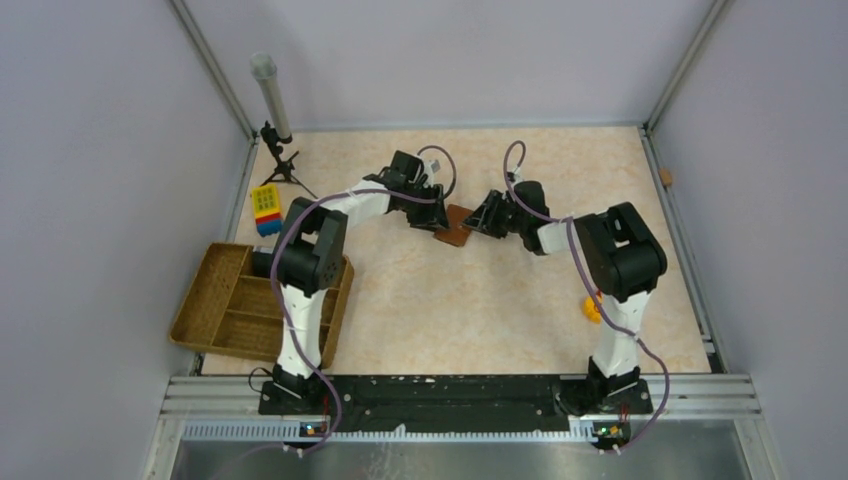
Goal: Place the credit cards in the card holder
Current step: Pick up the card holder from the center of the board.
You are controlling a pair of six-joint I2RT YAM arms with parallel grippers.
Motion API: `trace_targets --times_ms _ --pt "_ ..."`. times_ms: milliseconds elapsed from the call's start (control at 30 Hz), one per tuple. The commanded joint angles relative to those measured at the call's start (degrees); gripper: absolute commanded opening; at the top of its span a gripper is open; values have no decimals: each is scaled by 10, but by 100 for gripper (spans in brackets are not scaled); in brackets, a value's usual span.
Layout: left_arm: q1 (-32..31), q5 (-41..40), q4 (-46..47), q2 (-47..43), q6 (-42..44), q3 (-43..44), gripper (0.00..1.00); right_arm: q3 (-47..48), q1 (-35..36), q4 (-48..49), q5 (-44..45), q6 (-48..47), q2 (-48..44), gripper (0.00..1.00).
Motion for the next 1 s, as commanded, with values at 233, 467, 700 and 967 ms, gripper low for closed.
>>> trace_targets --times_ms 233,467,700,967 --pt "-10 30 155 -52 -150 -125 17 -20 11 58 -33 26 22 19" --pt "-10 17 275 -167 -179 -246 0 -101 11 149 -67 56 -63 0" --pt "-11 20 282 -284 -163 -346 41 -186 11 250 -96 91 -172 0" --pt "-11 76 362 -450 -220 -464 75 -223 11 231 -119 87 -319 0"
